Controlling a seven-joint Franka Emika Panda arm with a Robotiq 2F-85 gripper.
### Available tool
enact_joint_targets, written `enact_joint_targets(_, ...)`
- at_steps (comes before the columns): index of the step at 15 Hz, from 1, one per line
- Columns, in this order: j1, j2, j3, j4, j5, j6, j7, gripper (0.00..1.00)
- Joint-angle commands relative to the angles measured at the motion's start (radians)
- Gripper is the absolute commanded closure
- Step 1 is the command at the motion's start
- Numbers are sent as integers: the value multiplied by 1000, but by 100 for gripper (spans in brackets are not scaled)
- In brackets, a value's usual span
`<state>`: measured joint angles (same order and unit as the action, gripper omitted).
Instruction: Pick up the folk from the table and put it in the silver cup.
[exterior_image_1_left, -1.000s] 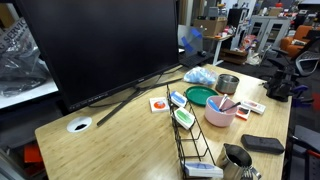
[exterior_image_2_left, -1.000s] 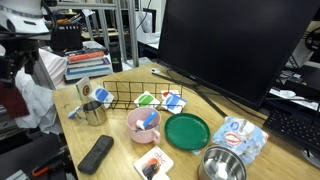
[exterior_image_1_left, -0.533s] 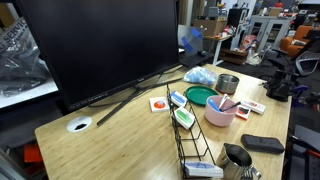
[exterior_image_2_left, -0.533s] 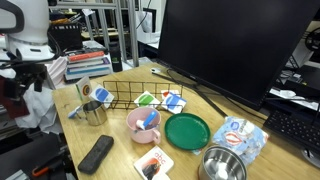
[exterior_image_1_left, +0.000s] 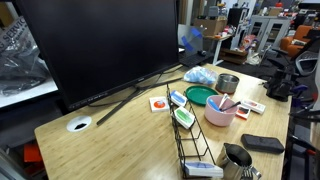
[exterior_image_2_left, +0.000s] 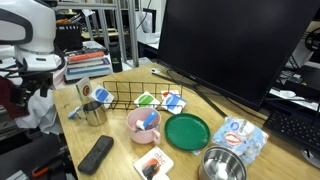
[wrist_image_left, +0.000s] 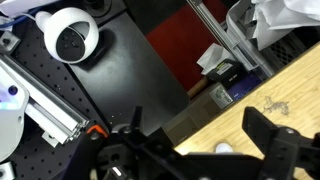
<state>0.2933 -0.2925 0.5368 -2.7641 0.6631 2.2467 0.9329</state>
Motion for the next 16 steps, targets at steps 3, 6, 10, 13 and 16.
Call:
enact_joint_targets(3, 36, 53, -17, 6, -85, 70, 46, 0)
enact_joint_targets(6, 56, 116, -11, 14, -164, 152, 93, 0)
enact_joint_targets(10, 80, 211, -20, 24, -250, 271, 172, 0)
enact_joint_targets(13, 81, 269, -34, 27, -343, 328, 250, 0)
enact_joint_targets(16, 84, 316, -61, 43, -417, 361, 305, 0)
